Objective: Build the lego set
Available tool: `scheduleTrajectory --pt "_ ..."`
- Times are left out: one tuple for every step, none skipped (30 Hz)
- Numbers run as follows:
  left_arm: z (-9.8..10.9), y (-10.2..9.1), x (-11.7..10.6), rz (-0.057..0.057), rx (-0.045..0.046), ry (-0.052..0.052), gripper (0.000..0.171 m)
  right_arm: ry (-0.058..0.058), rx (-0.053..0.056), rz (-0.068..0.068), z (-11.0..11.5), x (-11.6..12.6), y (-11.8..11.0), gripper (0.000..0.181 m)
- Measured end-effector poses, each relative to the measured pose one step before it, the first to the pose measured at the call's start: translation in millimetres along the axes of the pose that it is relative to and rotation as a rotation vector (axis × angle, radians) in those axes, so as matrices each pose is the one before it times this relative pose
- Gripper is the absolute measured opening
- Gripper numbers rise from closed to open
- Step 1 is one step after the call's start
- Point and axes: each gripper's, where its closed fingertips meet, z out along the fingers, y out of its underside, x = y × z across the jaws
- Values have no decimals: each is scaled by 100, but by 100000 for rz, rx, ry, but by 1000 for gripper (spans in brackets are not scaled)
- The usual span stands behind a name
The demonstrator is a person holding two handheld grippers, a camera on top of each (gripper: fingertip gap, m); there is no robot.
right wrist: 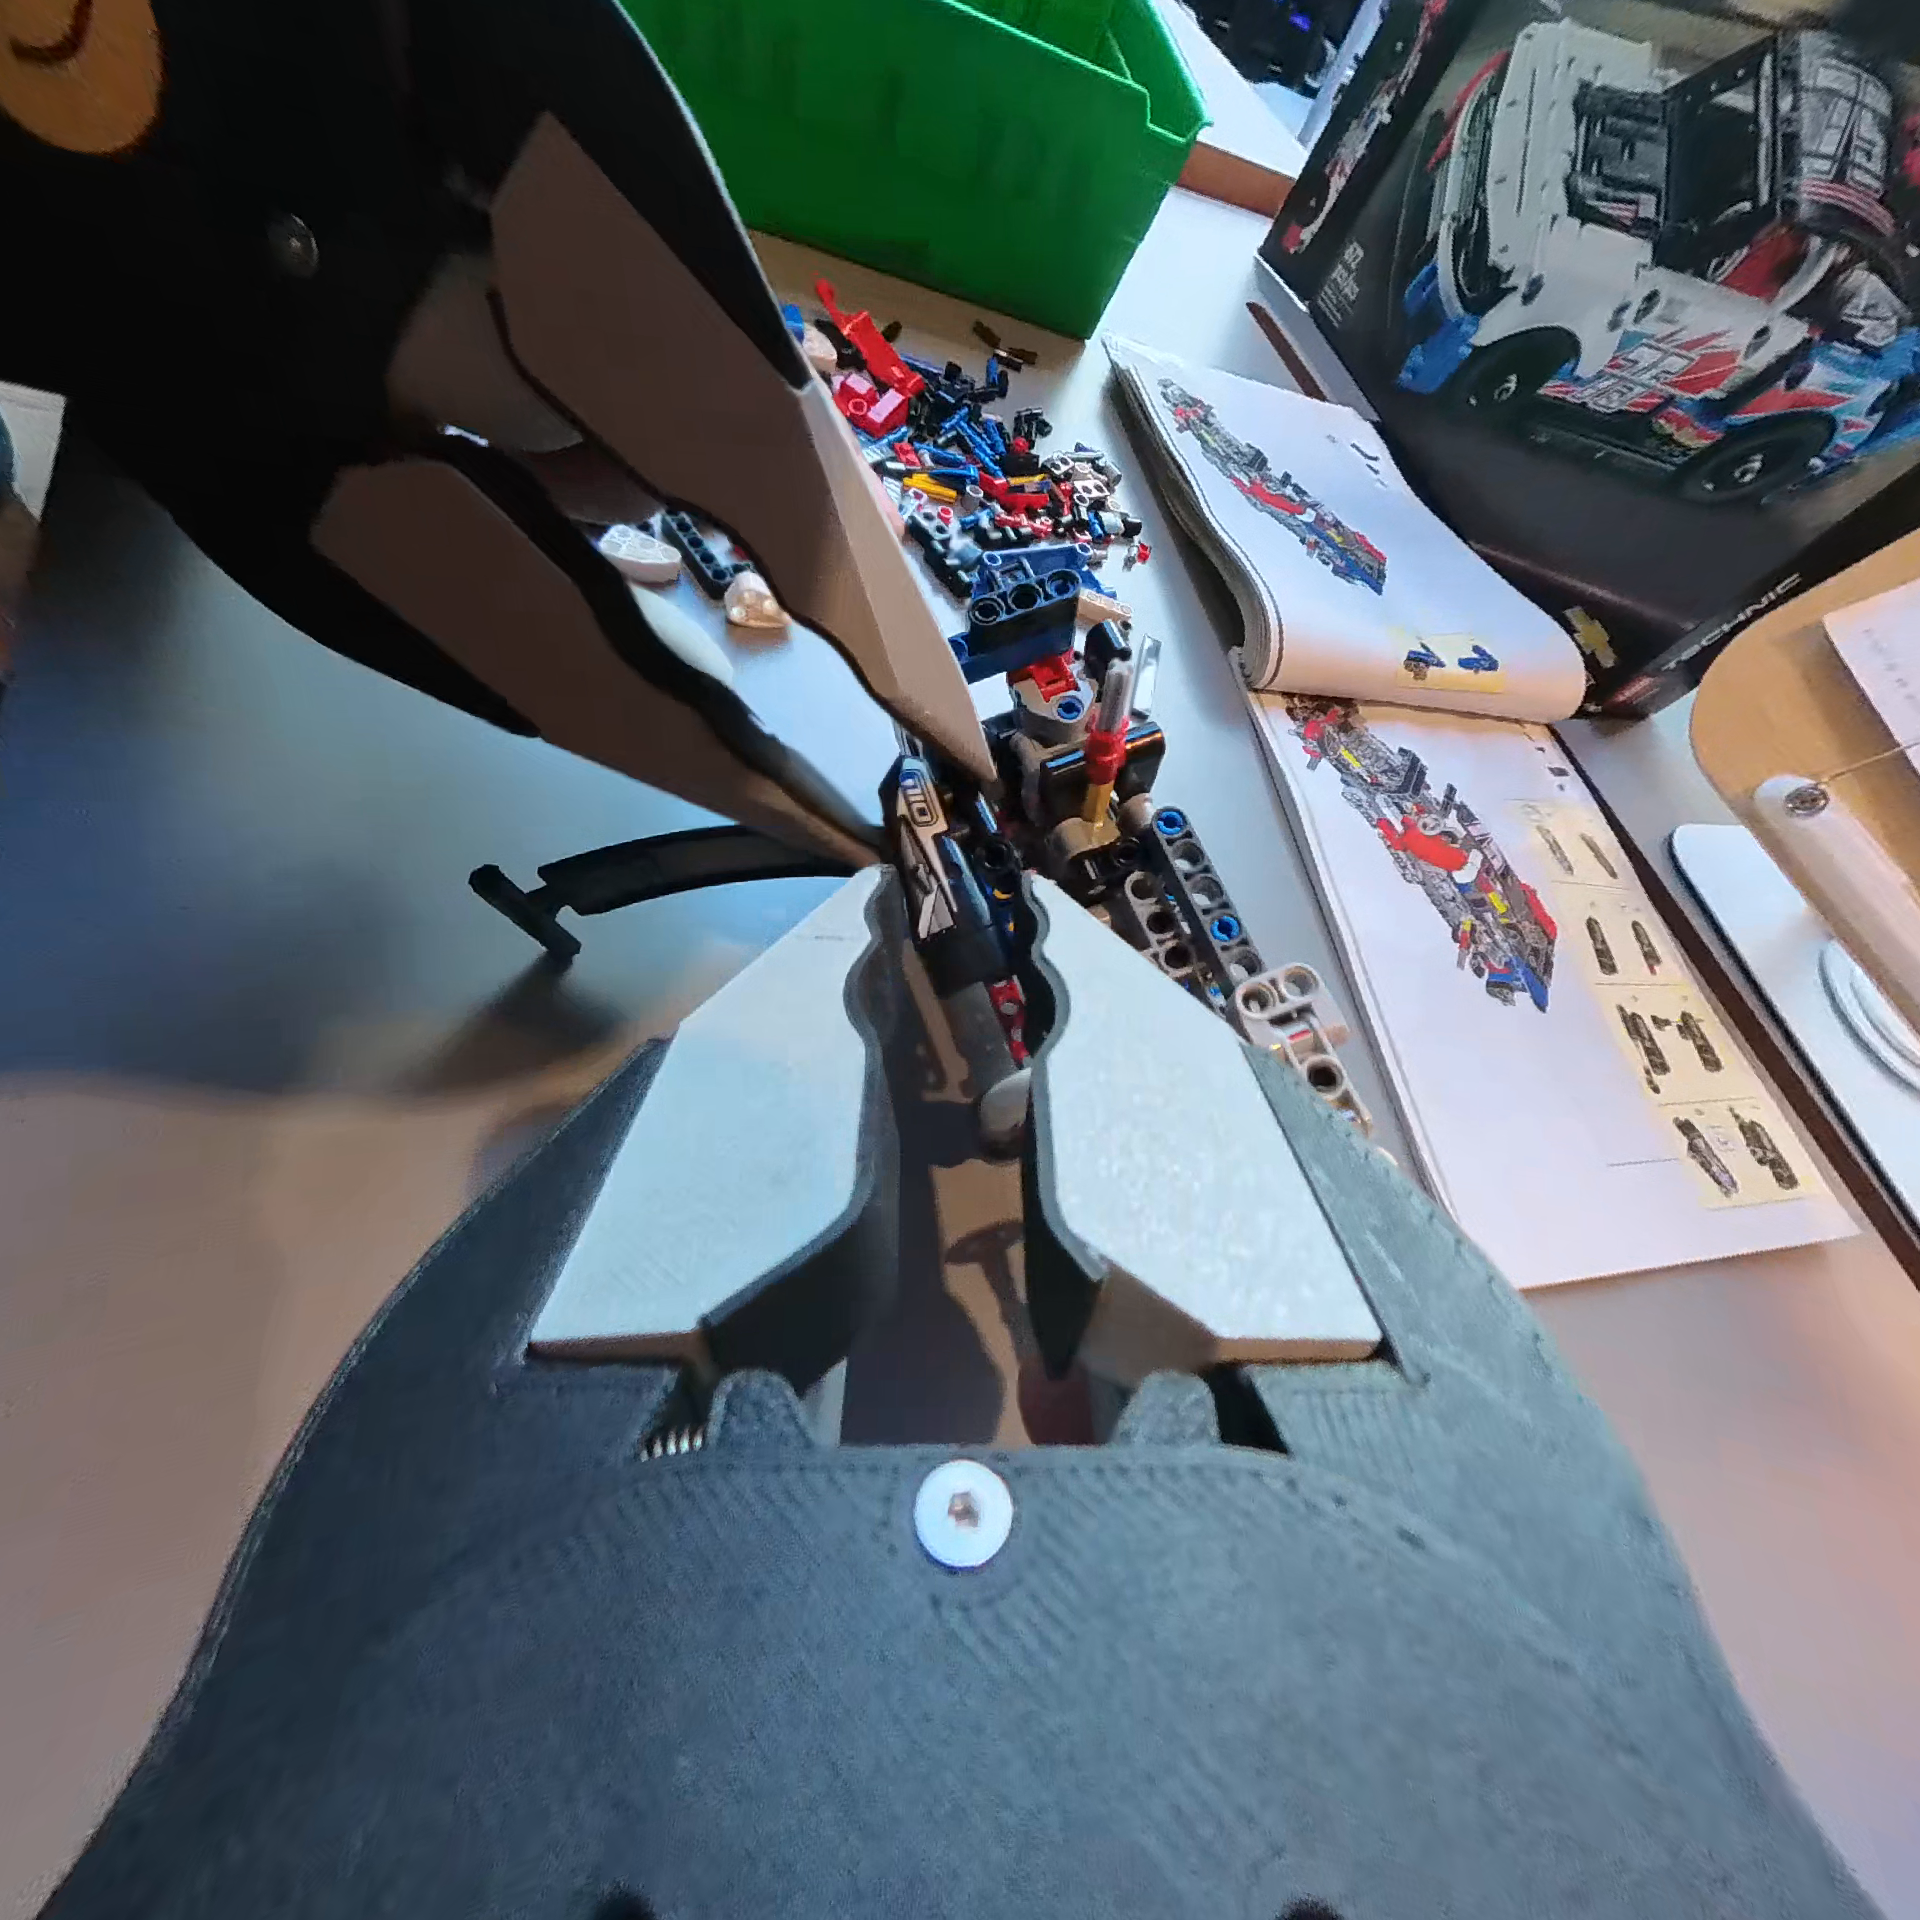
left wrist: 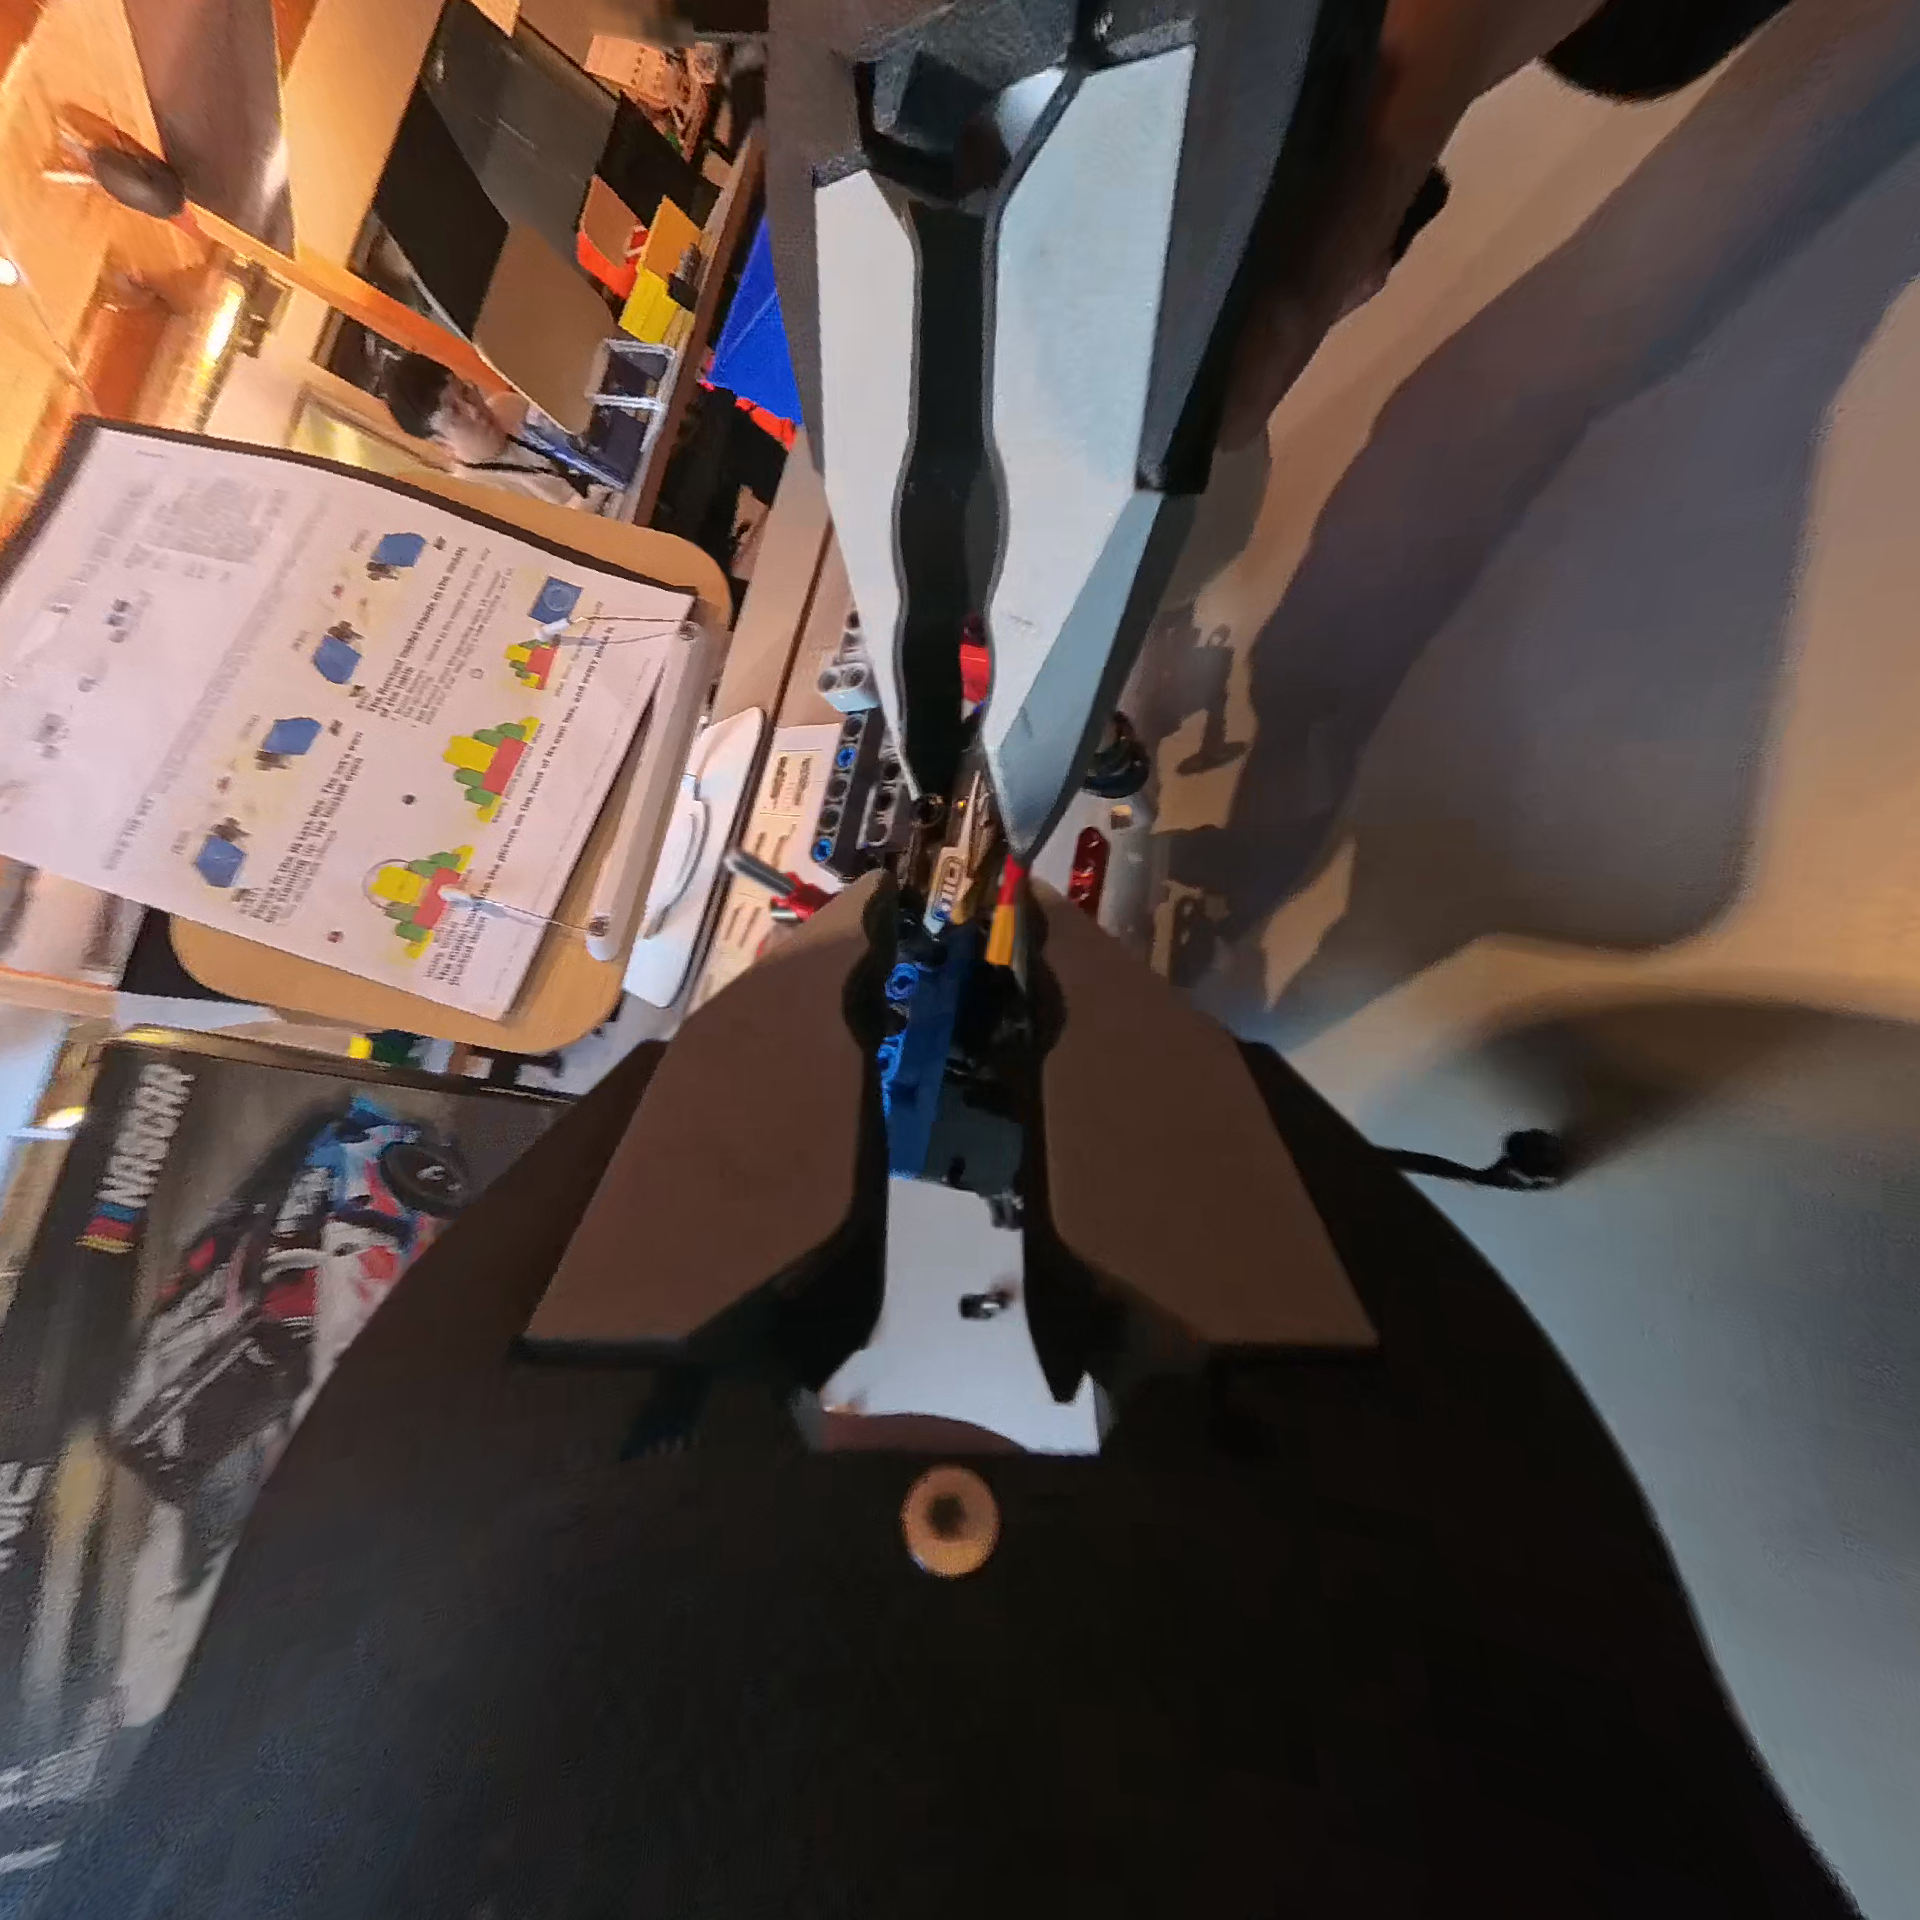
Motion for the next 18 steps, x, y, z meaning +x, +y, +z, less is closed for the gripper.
scheduleTrajectory --pt "-216 -40 236 -3519 982 2647 26 -631 452 839 -17 6 16 18" --pt "-371 -105 163 -4961 1609 3031 33 -357 356 760 -33 18 33 18" --pt "-526 -224 150 -4843 2561 3570 37 -161 340 539 -22 18 37 18" --pt "-637 -269 -72 -3625 3030 2505 41 -155 581 580 -7 6 0 18" --pt "-651 -114 -578 -2440 2245 -225 43 -237 687 708 4 -11 -28 18" --pt "-579 34 -773 -1607 1776 -596 48 -308 656 520 28 -7 -38 18" --pt "-405 129 -798 -1919 1930 -61 51 -300 537 426 37 37 -9 18" --pt "-171 314 -904 -3066 1388 -357 53 -553 421 775 39 28 5 18" --pt "94 382 -591 -3730 1937 1895 60 -782 459 1151 5 26 -4 18" --pt "293 444 -151 -4672 2311 4795 66 -740 408 1100 -9 31 -19 18" --pt "384 422 55 -5614 1538 5875 68 -534 259 556 -10 25 -1 18" --pt "416 251 148 -4842 990 5615 71 -217 95 139 -1 36 19 18" --pt "415 161 -105 -3001 907 2981 70 -1 4 83 -2 21 18 18" --pt "378 218 -291 -1205 321 986 70 77 54 2 18 18 -1 18" --pt "354 405 -287 -503 -1042 655 66 109 181 -102 3 18 1 17" --pt "306 488 -165 -437 -1749 968 62 143 247 -330 -5 5 12 17" --pt "247 364 -22 -478 -1025 910 59 324 299 -877 -16 15 20 17" --pt "207 217 105 -346 -126 778 56 554 292 -1242 -18 17 40 17"
